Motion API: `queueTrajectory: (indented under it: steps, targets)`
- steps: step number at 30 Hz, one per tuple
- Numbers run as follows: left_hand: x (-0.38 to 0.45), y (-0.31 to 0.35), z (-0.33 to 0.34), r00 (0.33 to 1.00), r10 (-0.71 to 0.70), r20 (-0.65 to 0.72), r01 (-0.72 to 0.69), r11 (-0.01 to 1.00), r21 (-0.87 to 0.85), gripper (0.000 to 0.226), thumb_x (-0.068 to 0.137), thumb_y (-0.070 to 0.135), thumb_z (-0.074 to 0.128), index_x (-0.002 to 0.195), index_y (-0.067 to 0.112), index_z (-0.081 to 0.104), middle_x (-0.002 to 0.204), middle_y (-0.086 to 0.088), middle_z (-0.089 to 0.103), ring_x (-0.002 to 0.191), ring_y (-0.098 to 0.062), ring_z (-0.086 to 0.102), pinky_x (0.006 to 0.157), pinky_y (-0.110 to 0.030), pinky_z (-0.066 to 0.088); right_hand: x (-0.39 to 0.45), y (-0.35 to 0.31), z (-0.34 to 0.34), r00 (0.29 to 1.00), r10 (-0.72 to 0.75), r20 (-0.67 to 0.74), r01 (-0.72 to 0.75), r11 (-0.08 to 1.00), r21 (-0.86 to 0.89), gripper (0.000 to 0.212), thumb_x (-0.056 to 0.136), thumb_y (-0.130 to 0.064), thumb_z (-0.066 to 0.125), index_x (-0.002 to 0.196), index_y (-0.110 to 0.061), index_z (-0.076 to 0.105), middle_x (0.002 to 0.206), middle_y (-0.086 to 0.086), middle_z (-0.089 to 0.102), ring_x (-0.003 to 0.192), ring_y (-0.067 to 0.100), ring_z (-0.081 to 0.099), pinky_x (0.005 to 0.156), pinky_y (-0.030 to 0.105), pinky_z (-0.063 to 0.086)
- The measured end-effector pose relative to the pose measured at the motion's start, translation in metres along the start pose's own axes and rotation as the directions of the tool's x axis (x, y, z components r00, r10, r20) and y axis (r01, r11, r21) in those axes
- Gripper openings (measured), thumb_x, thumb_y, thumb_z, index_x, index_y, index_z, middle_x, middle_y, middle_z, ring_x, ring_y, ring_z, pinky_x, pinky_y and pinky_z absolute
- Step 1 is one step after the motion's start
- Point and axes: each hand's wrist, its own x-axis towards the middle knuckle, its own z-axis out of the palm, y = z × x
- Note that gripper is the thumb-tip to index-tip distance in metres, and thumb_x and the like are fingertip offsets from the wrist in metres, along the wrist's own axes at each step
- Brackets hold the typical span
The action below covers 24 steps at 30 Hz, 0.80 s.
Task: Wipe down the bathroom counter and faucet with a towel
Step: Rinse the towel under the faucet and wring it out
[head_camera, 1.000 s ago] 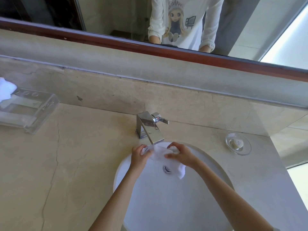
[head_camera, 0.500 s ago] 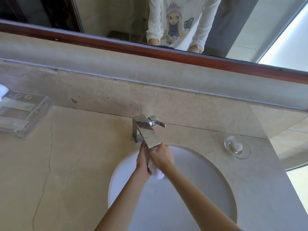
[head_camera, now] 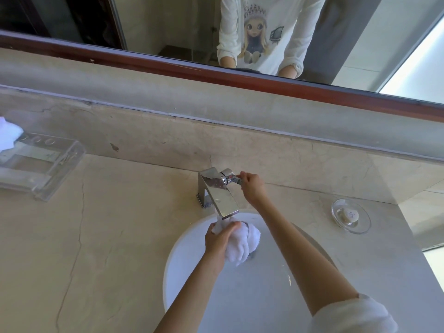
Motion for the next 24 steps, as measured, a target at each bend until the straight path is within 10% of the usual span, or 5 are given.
queueTrajectory:
  steps: [7,13,16,19,24]
  targets:
    - [0.009,0.001,0.001,0.992,0.125,0.008,-0.123,0.986,-0.114,0.042,0.099,0.019,0.034,0.084,0.008,0.072,0.076,-0.008,0.072,0.087,-0.031,0.06,0.088,-0.036,0.044,-0.005,0.005,0.007,0.995,-0.077,-0.06,0.074,0.996,-0.052,0.044,0.103,-0.023,0.028,0.114,-0.007,0.067,0.099,0.023,0.068,0.092,0.037,0.06,0.064,0.027,0.029]
    - [-0.002,0.002,0.016,0.993,0.112,0.031,-0.111,0.993,-0.045,0.013,0.091,0.02,0.059,0.092,0.011,0.068,0.09,-0.009,0.068,0.074,-0.02,0.068,0.064,-0.027,0.055,-0.019,0.003,0.005,0.998,0.027,-0.065,-0.016,0.988,0.155,0.045,0.103,-0.031,0.027,0.115,-0.01,0.066,0.079,0.007,0.064,0.074,0.022,0.057,0.065,0.03,0.036]
    - [-0.001,0.008,0.016,0.991,0.13,-0.028,-0.13,0.991,-0.027,0.011,0.087,0.01,0.059,0.084,0.002,0.067,0.083,-0.014,0.07,0.066,-0.022,0.068,0.056,-0.022,0.054,-0.044,0.026,0.007,0.968,0.248,0.041,-0.248,0.91,0.334,0.059,0.095,-0.057,0.029,0.115,-0.012,0.06,0.079,0.004,0.06,0.077,0.02,0.059,0.074,0.032,0.044]
    - [0.002,0.009,0.016,0.979,0.155,-0.133,-0.154,0.988,0.017,0.011,0.076,0.011,0.067,0.085,0.008,0.064,0.091,-0.014,0.068,0.077,-0.027,0.062,0.072,-0.033,0.05,-0.073,0.054,0.019,0.932,0.293,0.214,-0.324,0.938,0.125,0.074,0.069,-0.077,0.041,0.103,-0.014,0.063,0.106,0.009,0.066,0.104,0.027,0.06,0.093,0.039,0.047]
    - [-0.001,0.007,0.002,0.948,0.137,-0.287,-0.149,0.989,-0.022,0.026,0.083,0.041,0.065,0.08,0.015,0.063,0.083,-0.005,0.065,0.081,-0.026,0.061,0.081,-0.035,0.05,-0.081,0.06,0.017,0.804,0.388,0.45,-0.554,0.763,0.333,0.046,0.076,-0.057,0.062,0.098,-0.017,0.068,0.087,0.004,0.071,0.071,0.017,0.068,0.059,0.022,0.052]
